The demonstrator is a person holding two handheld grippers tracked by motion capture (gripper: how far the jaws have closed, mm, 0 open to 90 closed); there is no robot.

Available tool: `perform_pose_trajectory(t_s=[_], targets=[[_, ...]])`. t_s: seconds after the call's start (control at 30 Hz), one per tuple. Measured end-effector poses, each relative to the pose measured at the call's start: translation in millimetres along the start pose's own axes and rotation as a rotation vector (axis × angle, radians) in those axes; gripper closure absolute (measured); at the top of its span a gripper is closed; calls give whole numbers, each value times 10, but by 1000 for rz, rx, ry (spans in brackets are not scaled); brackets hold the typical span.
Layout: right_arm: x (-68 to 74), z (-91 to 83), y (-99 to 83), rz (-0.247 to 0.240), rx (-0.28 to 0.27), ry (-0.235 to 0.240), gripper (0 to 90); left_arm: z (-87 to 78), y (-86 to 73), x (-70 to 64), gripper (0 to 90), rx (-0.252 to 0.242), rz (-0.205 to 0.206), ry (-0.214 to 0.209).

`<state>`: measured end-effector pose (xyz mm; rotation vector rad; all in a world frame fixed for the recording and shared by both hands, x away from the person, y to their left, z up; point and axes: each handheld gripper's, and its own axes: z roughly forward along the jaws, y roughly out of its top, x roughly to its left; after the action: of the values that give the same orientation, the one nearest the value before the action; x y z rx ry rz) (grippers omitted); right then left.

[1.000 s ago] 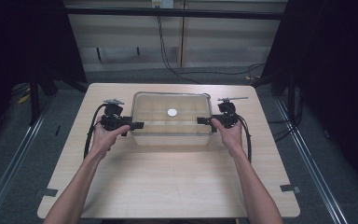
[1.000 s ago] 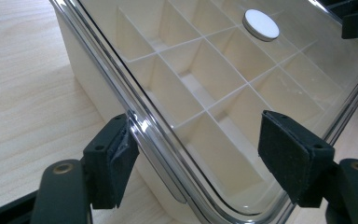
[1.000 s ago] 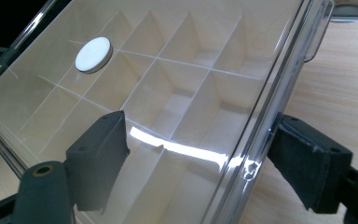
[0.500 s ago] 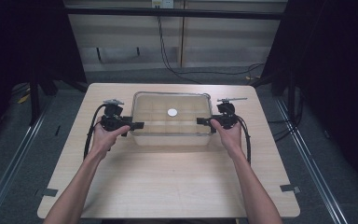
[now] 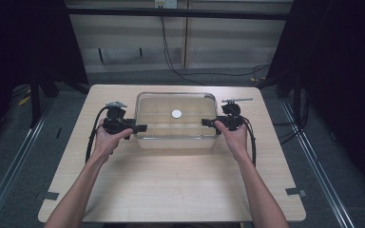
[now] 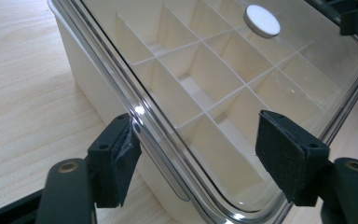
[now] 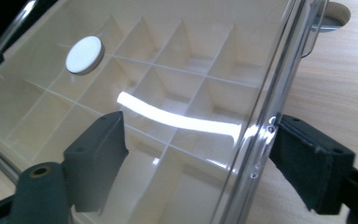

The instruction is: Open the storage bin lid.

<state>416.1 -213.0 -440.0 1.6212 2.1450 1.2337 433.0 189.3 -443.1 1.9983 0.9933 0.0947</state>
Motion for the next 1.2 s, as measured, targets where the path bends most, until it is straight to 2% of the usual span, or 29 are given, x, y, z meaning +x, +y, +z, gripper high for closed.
perform_pose_trajectory(t_s=[0.23,0.3,0.57,0.67,0.9,1.1,1.2], targets=[[-45,-40,-10,4,-7,12,303,-13,2,-13,349,-12,7,14],[-62,-53,-23,15,-22,30,306,-14,0,-18,349,-16,6,16],[-134,-139,-45,34,-70,65,445,-41,2,-24,383,-36,7,16],[-172,-183,-56,46,-97,94,481,-59,6,-28,410,-41,14,14],[-184,-237,-67,43,-123,90,557,-78,3,-30,439,-54,13,11],[-181,-248,-67,52,-119,84,576,-97,8,-49,450,-61,21,23],[-190,-279,-62,63,-136,90,611,-129,8,-52,490,-75,22,21]])
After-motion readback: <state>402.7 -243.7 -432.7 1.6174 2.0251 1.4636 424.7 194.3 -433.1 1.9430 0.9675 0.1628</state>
